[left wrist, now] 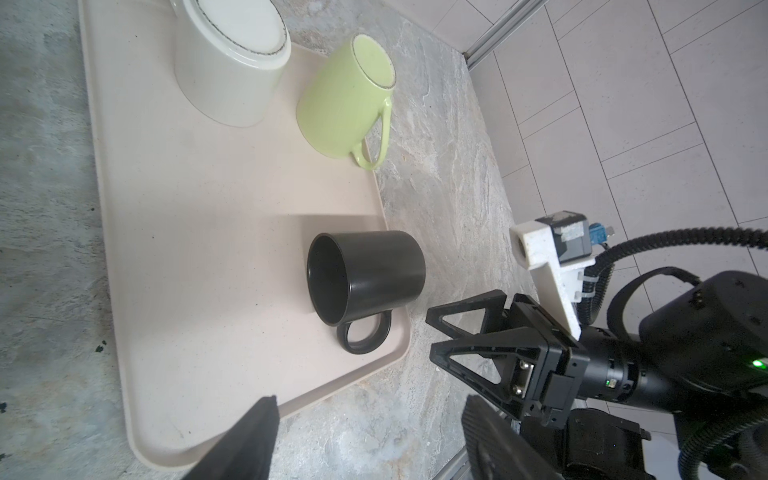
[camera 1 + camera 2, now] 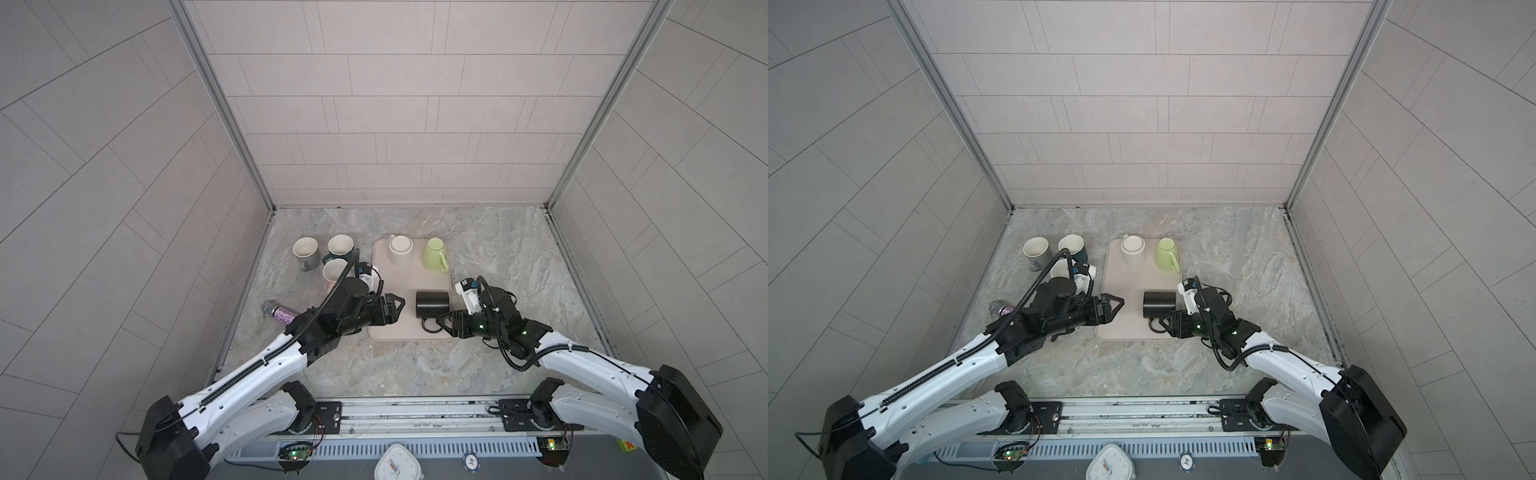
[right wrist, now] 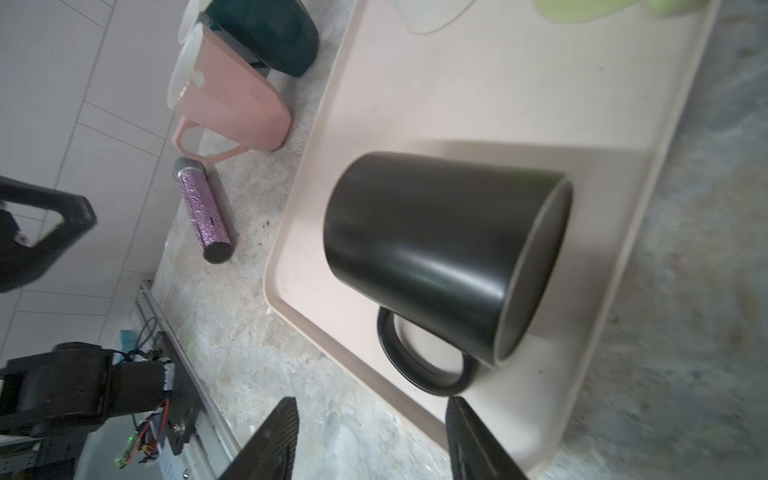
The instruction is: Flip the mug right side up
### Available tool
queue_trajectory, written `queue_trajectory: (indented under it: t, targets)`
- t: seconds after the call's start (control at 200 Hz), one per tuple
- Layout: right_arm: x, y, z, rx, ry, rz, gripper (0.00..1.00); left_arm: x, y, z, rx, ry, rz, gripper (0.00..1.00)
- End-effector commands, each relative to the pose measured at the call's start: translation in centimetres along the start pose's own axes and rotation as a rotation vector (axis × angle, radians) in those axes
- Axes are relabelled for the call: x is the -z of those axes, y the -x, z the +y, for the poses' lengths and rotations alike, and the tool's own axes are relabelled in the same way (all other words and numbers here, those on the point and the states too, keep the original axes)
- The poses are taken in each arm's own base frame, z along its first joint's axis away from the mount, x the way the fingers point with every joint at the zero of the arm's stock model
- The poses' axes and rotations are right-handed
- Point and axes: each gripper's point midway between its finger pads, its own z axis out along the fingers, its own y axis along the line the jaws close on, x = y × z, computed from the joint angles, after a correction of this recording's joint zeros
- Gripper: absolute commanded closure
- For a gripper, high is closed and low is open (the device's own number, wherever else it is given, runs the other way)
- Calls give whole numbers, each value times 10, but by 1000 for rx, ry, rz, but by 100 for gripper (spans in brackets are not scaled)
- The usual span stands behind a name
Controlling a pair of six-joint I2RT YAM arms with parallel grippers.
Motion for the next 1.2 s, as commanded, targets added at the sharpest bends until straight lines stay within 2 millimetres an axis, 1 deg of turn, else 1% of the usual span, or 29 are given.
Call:
queue_trajectory:
  t: [0.0,0.11,0.185,0.31,0.475,0.595,0.646,0.751,0.831,0.911,1.066,1.196]
  targets:
    - [5,-4,-17,-13,-59,-26,40,-1,-1,-4,-17,-26,-2,23]
    - [4,-10,-27,-28,-69,-22,39,0,0,-4,-43,-26,-4,21]
    - [1,-13,-28,-28,-62,-16,37,1,1,-4,-43,-27,-9,20]
    - [-5,-15,-28,-34,-37,-19,32,1,2,-6,-35,-36,-16,19]
    - [-10,-14,-23,-35,-3,-20,31,0,2,-6,-30,-37,-19,19]
    - [-12,-12,-24,-33,-3,-29,31,-2,0,-6,-30,-44,-14,19]
    - [-14,-11,-22,-34,5,-30,31,-3,0,-7,0,-48,-10,19]
    - [-17,-9,-22,-47,6,-25,35,-4,-1,-7,6,-51,-6,19]
    - [-21,-10,-23,-55,5,-12,43,-5,-1,-7,8,-52,-6,19]
    - [-26,-12,-22,-70,14,9,47,-4,0,-8,8,-54,-6,19]
    - [-35,-18,-22,-82,29,49,49,-4,-1,-7,10,-52,-5,19]
    - [-41,-17,-22,-91,42,48,52,-5,-2,-7,8,-52,-3,19]
